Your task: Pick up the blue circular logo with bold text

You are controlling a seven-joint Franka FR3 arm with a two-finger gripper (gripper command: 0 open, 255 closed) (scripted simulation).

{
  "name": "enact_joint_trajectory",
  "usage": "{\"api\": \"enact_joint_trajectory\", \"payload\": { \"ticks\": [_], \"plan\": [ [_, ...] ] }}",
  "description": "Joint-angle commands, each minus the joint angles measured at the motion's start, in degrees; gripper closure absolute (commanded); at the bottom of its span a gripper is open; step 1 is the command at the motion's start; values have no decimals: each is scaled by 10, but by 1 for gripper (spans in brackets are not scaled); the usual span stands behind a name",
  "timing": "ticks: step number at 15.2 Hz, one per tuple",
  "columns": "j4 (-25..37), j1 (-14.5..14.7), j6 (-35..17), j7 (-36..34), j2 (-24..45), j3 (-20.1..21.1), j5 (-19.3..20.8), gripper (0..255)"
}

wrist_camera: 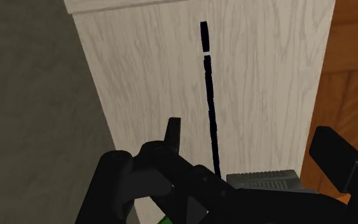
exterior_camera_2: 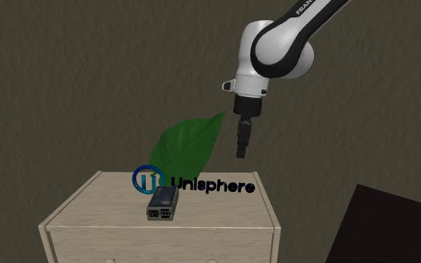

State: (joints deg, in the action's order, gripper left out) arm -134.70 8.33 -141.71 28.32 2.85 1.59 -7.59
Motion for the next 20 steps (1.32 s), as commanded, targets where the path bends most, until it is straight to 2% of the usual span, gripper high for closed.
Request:
{"api": "enact_joint_trajectory", "payload": {
  "ticks": [1, 9, 19, 20],
  "plan": [
    [27, 4, -23, 15, 43, 4, -1, 0],
    [151, 21, -95, 55, 212, 24, 13, 0],
    [157, 21, -139, 60, 262, 25, 11, 0],
    [157, 20, -139, 61, 263, 25, 11, 255]
  ]
}}
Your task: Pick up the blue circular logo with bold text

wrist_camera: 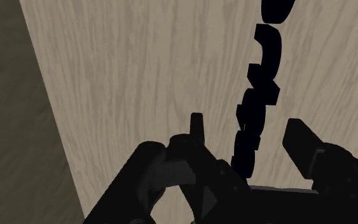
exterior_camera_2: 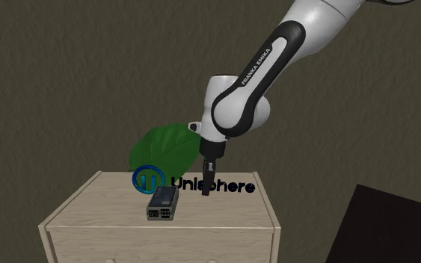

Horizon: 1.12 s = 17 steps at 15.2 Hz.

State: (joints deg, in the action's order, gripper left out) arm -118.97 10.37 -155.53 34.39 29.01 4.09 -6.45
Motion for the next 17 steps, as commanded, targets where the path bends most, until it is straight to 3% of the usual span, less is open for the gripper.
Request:
{"api": "enact_joint_trajectory", "payload": {
  "ticks": [1, 9, 17],
  "plan": [
    [0, 0, -1, 0, 1, 0, 0, 255],
    [-1, 0, -1, 0, 0, 0, 0, 255],
    [-5, 1, 45, -6, -51, -1, 2, 255]
  ]
}}
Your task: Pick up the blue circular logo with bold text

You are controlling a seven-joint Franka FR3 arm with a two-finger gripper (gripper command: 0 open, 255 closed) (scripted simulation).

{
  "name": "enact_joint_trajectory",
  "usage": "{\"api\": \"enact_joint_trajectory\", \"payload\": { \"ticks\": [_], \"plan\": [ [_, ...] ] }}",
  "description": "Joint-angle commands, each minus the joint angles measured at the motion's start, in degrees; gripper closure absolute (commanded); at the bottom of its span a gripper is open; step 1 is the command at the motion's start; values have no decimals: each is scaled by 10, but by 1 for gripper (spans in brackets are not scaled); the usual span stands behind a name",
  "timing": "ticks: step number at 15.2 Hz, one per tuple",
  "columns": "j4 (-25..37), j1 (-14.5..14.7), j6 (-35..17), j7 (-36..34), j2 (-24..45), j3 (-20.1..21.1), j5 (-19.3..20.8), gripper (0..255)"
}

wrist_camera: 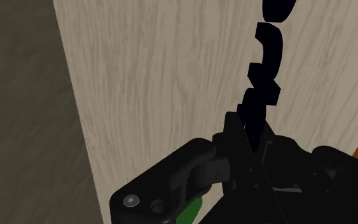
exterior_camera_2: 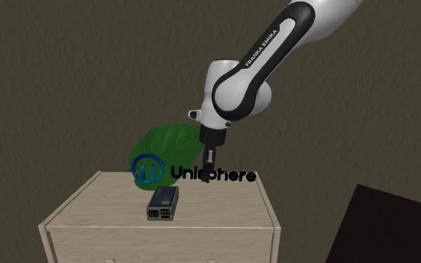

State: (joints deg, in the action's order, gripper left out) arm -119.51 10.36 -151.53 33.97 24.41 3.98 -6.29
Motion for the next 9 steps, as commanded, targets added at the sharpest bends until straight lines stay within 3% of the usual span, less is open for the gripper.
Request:
{"api": "enact_joint_trajectory", "payload": {
  "ticks": [1, 9],
  "plan": [
    [0, 1, 11, -2, -11, 0, 1, 255],
    [2, 1, 49, -6, -47, -1, 2, 255]
  ]
}}
